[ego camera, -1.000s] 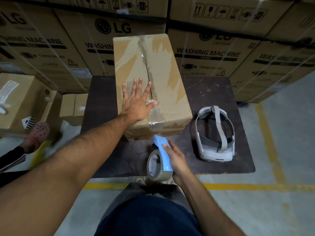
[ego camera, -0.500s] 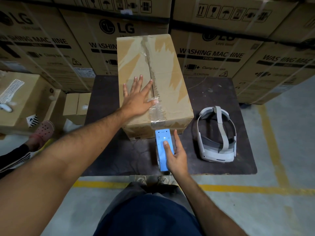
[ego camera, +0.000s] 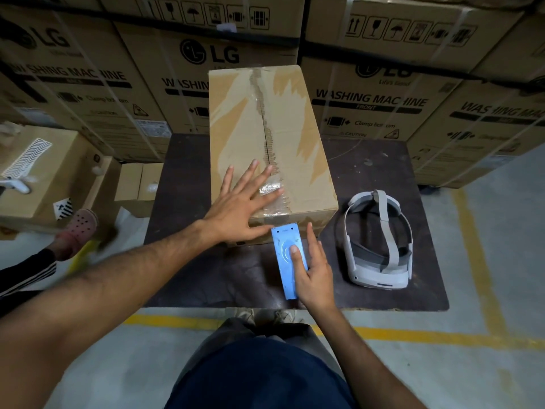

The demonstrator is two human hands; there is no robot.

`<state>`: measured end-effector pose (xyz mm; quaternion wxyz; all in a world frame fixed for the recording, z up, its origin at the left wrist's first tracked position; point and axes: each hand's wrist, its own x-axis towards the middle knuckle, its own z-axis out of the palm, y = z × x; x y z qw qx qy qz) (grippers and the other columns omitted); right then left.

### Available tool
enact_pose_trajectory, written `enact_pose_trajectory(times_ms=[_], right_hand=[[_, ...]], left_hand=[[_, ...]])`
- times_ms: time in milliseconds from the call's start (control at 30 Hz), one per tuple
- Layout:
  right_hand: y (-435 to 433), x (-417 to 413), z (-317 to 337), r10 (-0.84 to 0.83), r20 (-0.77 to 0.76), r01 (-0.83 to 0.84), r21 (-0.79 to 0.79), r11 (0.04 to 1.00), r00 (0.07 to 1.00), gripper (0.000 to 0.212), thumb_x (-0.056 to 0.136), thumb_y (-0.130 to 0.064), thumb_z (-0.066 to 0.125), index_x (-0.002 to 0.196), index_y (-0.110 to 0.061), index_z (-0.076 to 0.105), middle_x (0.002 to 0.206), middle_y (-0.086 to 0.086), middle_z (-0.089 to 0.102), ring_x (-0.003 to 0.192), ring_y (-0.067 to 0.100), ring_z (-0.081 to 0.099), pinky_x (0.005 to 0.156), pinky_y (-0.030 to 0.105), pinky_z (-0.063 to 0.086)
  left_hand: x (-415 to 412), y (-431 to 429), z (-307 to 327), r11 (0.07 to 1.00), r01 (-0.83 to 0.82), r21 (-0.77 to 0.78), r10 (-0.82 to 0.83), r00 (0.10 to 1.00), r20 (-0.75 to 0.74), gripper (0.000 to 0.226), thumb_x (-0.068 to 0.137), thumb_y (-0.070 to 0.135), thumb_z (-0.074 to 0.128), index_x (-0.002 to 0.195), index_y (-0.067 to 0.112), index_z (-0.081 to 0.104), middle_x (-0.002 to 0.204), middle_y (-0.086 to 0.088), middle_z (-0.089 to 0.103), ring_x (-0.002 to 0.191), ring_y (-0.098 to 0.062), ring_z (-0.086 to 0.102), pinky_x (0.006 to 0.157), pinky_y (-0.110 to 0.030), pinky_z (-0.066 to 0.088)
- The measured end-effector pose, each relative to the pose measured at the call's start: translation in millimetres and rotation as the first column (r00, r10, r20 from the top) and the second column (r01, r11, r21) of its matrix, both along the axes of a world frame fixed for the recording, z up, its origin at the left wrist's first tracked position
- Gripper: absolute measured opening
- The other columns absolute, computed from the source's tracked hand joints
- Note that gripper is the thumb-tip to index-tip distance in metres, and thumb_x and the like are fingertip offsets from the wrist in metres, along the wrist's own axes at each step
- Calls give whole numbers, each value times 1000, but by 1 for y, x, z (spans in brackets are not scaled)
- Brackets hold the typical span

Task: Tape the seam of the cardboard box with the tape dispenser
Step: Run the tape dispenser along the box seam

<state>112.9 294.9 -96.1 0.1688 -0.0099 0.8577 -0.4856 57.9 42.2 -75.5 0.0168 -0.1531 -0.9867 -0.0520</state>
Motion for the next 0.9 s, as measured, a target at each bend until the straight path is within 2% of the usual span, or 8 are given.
enact_pose_trajectory(times_ms=[100,167,267,467,600,667,733,900], right_hand=[[5,-1,1,5,-14,-5,-3,1000,1000,64,104,-62,50,161,-59,20,164,-28,34,163,10,18,123,37,32],[7,-1,0,8,-24,-9,-8,1000,1000,63,103,-66,49,159,-63,19,160,-36,30,162,10,21,126,43,34],[9,-1,0,5,-37,-5,-13,1000,999,64,97,-75,45,156,-69,19,162,-37,30,161,8,24,126,49,35],[7,-4,2,3,-33,-5,-34,999,999,66,95,-78,43,156,-68,20,167,-29,34,160,8,25,125,51,37],[4,-6,2,23,-27,-23,-28,999,999,66,96,-77,43,157,-67,19,167,-29,33,161,8,23,126,51,36],[4,-6,2,29,-29,-30,-23,999,999,64,99,-74,45,157,-67,19,167,-28,33,161,7,22,126,50,35],[5,-6,4,38,-42,-39,-17,999,998,62,103,-68,47,158,-66,19,167,-26,34,161,9,22,126,48,35],[7,-10,11,38,-98,-37,15,999,994,66,99,-71,44,160,-61,21,165,-23,37,161,13,23,124,33,31]], left_hand=[[-4,6,-4,989,-114,-90,117,993,31,90,88,86,38,164,39,22,173,-2,-20,157,-30,-26,121,-72,-2],[-7,9,-4,975,-194,-109,200,979,47,95,87,91,27,164,38,19,172,-1,-23,156,-30,-29,121,-71,-3],[-9,14,-4,960,-250,-126,258,965,53,100,83,96,20,165,39,10,171,-3,-28,155,-32,-31,121,-71,-3],[-10,21,-11,937,-311,-158,320,947,34,101,81,99,22,164,43,7,169,-9,-30,154,-37,-30,121,-71,-3],[-11,19,-14,929,-294,-226,313,949,50,112,76,97,41,164,41,0,167,-15,-33,153,-41,-32,120,-72,-2],[-12,19,-11,931,-291,-222,318,943,95,118,72,98,44,164,42,-5,165,-15,-37,151,-41,-36,120,-72,-5],[-14,22,-5,936,-301,-181,328,934,143,119,69,101,36,163,42,-7,162,-13,-43,148,-39,-41,119,-72,-9],[-23,29,5,935,-334,-118,347,931,113,114,71,104,17,165,40,4,164,-9,-40,149,-37,-41,118,-73,-12]])
